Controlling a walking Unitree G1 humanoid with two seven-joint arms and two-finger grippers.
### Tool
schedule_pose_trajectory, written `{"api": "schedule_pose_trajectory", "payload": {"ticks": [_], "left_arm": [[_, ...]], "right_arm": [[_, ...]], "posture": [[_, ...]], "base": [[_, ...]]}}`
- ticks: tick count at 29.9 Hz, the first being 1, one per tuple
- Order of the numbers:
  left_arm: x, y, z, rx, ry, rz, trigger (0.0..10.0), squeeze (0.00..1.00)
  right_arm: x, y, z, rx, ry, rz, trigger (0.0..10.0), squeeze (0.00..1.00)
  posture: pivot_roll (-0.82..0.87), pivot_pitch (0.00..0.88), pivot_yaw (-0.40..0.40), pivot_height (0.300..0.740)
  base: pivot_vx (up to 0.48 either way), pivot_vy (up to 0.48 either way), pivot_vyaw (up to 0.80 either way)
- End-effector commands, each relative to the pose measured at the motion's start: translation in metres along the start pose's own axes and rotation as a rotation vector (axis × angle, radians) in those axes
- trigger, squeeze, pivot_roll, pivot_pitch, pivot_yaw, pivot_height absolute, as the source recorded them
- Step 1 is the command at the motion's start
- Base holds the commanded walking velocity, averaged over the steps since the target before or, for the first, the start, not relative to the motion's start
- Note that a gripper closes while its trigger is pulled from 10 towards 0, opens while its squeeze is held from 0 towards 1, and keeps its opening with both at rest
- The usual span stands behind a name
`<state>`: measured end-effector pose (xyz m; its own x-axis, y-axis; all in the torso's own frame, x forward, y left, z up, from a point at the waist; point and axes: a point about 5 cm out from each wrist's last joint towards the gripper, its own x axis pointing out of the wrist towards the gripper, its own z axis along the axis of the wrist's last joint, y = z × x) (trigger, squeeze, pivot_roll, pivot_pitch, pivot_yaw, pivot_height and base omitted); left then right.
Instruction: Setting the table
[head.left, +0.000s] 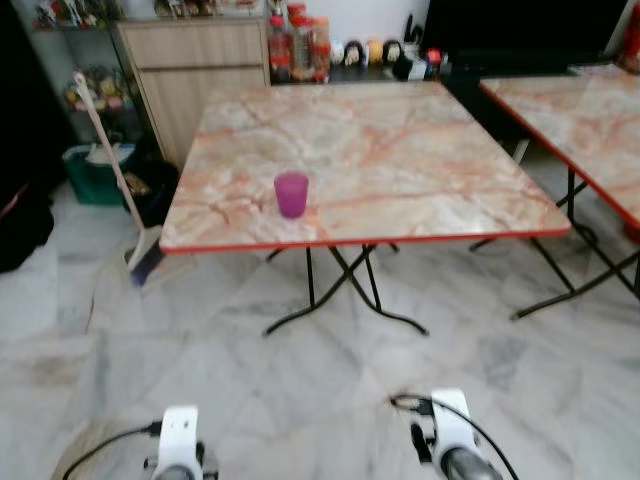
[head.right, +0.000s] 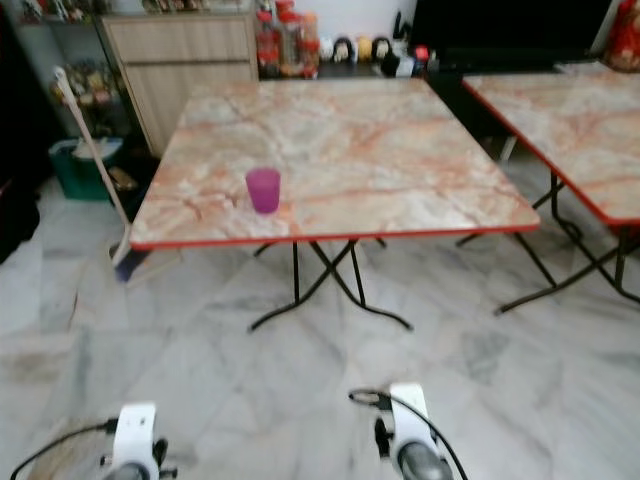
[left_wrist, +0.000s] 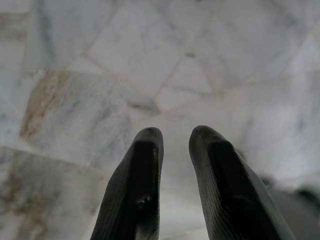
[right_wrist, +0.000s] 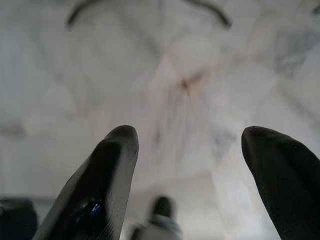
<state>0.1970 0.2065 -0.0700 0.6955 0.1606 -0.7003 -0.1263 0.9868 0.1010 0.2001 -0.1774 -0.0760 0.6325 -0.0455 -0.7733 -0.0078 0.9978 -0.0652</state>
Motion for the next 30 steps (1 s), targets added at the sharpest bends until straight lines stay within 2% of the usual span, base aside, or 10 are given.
{"api": "schedule_pose_trajectory", "payload": {"ticks": [1, 4, 9, 12, 30], "left_arm": [[-0.003, 0.003, -0.013, 0.002, 0.044, 0.014, 10.0, 0.0], [-0.005, 0.003, -0.016, 0.001, 0.054, 0.015, 10.0, 0.0], [-0.006, 0.003, -0.02, 0.002, 0.064, 0.014, 10.0, 0.0], [-0.006, 0.003, -0.022, 0.005, 0.069, 0.013, 10.0, 0.0], [-0.006, 0.003, -0.021, -0.002, 0.066, 0.005, 10.0, 0.0]], "right_arm": [[0.001, -0.001, 0.006, -0.006, -0.009, 0.003, 10.0, 0.0], [0.001, 0.0, 0.005, -0.037, -0.009, 0.01, 10.0, 0.0], [0.001, 0.002, 0.004, -0.034, -0.011, 0.016, 10.0, 0.0], [0.001, 0.002, 0.005, -0.01, -0.011, 0.013, 10.0, 0.0], [0.001, 0.001, 0.005, -0.002, 0.002, -0.008, 10.0, 0.0]], "posture": [[0.02, 0.0, 0.006, 0.732], [0.02, 0.0, 0.005, 0.732], [0.02, 0.0, 0.006, 0.732], [0.02, 0.0, 0.008, 0.732], [0.03, 0.0, -0.002, 0.732]], "base": [[0.315, 0.0, 0.0], [0.314, 0.0, 0.15], [0.313, 0.0, 0.69], [0.314, 0.0, 0.0], [0.314, 0.0, 0.0]]}}
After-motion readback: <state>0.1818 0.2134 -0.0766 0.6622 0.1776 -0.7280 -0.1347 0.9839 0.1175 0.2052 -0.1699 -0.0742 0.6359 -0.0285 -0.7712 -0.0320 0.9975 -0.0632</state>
